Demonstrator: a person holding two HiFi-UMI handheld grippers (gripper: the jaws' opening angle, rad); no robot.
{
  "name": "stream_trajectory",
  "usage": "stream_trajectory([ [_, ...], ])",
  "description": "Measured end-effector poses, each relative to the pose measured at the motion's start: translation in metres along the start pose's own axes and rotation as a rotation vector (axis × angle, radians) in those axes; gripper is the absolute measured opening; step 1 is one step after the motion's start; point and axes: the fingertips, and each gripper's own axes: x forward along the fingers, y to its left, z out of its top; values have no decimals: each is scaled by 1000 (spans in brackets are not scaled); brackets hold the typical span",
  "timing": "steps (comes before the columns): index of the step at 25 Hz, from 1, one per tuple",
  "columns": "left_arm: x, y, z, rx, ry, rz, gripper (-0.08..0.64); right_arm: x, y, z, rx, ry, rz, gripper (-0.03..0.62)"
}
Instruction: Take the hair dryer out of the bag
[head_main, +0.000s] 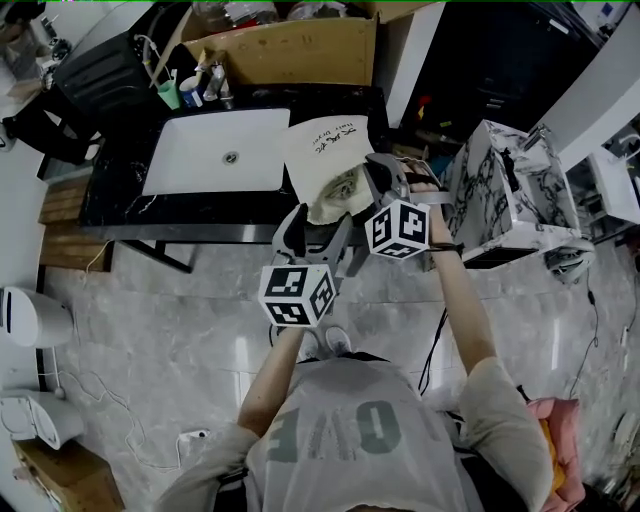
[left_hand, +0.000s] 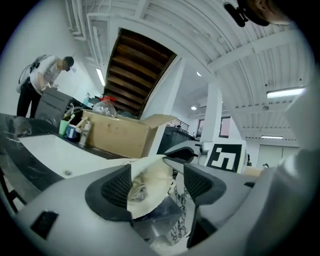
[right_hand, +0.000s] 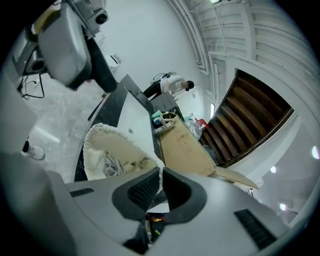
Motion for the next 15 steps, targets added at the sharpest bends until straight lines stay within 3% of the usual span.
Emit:
stream_trajectory([
  [8, 60, -20, -29, 1, 130, -94, 321, -5, -1, -7, 34, -11, 7, 44],
  [12, 84, -19, -49, 47, 217, -132, 319, -5, -1, -7, 63, -25, 17, 43],
  [15, 104, -13, -50, 40, 219, -132, 308, -5, 1, -6, 80, -34, 28, 43],
])
